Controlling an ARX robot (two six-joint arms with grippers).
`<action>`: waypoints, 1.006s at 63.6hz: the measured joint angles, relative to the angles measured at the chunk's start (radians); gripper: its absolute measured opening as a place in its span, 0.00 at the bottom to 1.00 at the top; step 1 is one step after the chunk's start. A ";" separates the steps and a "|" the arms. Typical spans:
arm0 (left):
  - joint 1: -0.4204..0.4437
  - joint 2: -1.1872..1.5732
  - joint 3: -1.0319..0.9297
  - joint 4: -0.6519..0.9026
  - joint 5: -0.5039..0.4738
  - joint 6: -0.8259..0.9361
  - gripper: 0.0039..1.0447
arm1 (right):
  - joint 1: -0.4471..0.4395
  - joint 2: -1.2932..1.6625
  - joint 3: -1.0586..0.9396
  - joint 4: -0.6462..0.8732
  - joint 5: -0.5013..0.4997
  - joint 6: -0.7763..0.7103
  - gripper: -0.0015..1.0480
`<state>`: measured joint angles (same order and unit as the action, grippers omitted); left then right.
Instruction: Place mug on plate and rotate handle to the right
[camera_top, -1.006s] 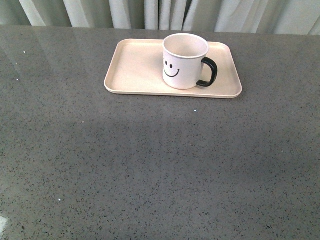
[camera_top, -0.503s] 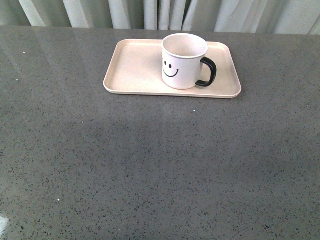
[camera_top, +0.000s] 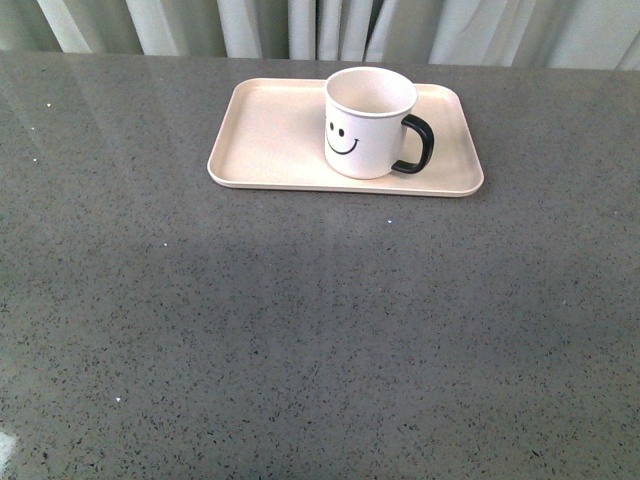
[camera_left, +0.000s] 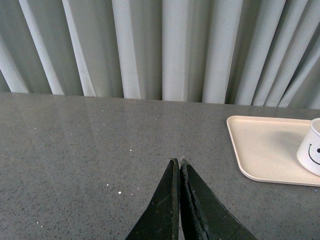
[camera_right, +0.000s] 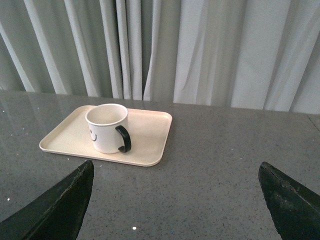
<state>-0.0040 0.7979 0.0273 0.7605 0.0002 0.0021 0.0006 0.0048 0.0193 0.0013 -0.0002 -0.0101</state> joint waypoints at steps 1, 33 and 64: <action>0.000 -0.016 -0.001 -0.013 0.000 0.000 0.01 | 0.000 0.000 0.000 0.000 0.000 0.000 0.91; 0.000 -0.375 -0.014 -0.340 0.000 0.000 0.01 | 0.000 0.000 0.000 0.000 0.000 0.000 0.91; 0.000 -0.569 -0.014 -0.530 0.000 0.000 0.01 | 0.000 0.000 0.000 0.000 0.000 0.000 0.91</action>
<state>-0.0036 0.2287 0.0132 0.2302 0.0002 0.0021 0.0006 0.0048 0.0189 0.0013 -0.0002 -0.0101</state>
